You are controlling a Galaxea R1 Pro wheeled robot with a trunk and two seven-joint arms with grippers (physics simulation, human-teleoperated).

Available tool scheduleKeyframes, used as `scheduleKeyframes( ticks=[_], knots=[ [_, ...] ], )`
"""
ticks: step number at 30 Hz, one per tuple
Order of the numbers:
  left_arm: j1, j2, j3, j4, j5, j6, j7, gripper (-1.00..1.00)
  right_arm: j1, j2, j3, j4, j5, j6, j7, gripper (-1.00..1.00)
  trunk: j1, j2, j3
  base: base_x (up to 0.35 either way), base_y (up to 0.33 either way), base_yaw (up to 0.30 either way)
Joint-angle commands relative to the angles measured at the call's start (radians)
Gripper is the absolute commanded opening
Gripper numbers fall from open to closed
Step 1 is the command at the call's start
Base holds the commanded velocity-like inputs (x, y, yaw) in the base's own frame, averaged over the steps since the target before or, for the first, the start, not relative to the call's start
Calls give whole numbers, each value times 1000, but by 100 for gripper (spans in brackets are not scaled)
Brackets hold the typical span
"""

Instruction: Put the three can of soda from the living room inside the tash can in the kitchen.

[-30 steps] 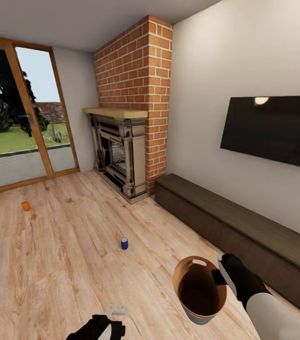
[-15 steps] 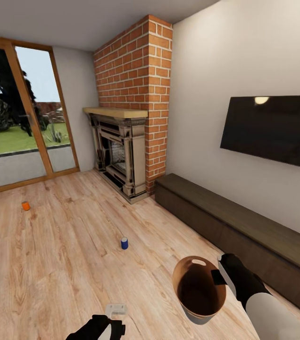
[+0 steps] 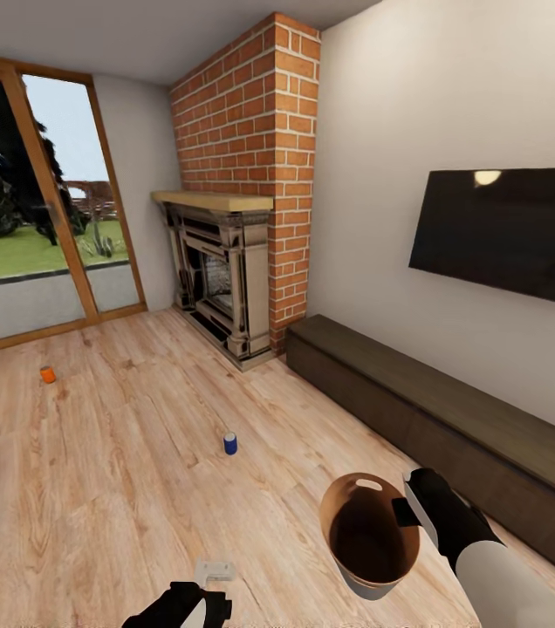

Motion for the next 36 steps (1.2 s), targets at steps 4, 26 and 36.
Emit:
scheduleKeyframes(
  ticks=[4,26,36],
  knots=[
    [0,0,0,0,0,0,-1,100,0,-1,0,0,-8,-1,3,-100,0,0,-6,0,0,0],
    [-1,1,7,-1,0,0,-2,100,0,3,0,1,-8,-1,3,-100,50,-91,-83,0,0,0],
    [-1,1,8,-1,0,1,-2,100,0,-3,0,-2,-7,0,3,-100,88,-161,-130,0,0,0]
  ],
)
